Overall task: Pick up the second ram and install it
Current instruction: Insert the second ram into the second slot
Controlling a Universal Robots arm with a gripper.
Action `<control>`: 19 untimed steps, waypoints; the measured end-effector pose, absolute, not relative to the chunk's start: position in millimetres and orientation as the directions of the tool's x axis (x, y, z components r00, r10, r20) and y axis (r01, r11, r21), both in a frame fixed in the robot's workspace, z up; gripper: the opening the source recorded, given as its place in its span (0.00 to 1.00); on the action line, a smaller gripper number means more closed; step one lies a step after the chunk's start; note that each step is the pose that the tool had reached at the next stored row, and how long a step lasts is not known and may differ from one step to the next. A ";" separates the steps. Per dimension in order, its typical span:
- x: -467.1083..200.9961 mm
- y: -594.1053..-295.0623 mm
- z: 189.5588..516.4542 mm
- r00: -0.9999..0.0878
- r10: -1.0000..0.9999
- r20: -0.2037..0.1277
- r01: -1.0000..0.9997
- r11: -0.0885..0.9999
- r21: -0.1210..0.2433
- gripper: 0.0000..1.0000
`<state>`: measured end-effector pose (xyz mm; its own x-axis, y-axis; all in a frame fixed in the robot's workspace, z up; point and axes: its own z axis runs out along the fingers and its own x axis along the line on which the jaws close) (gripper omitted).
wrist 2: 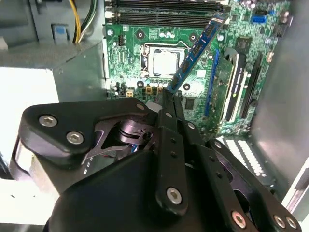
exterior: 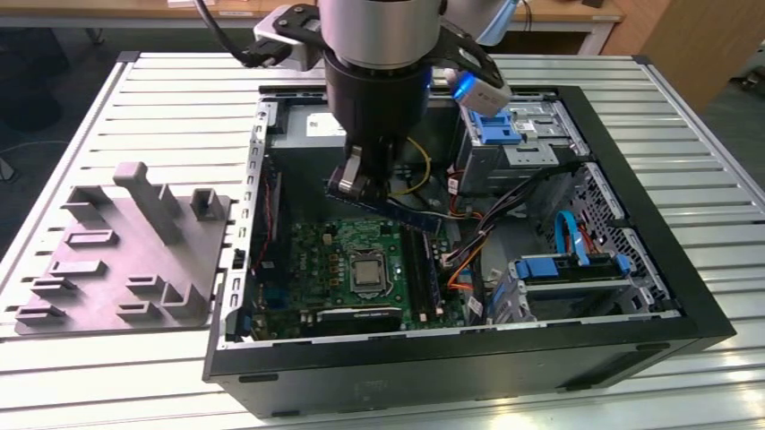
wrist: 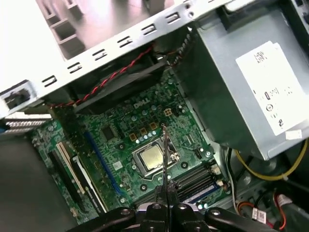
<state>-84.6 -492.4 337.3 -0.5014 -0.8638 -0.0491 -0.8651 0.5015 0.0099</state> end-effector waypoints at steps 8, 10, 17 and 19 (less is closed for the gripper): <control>-84.7 -492.4 336.7 -0.621 -0.782 -0.049 -0.783 0.622 0.010 0.12; -84.6 -492.4 336.6 -0.650 -0.758 -0.049 -0.760 0.650 0.010 0.12; -84.7 -492.4 336.2 -0.741 -0.670 -0.049 -0.671 0.742 0.010 0.12; -84.6 -492.4 336.1 -0.765 -0.643 -0.049 -0.644 0.765 0.010 0.12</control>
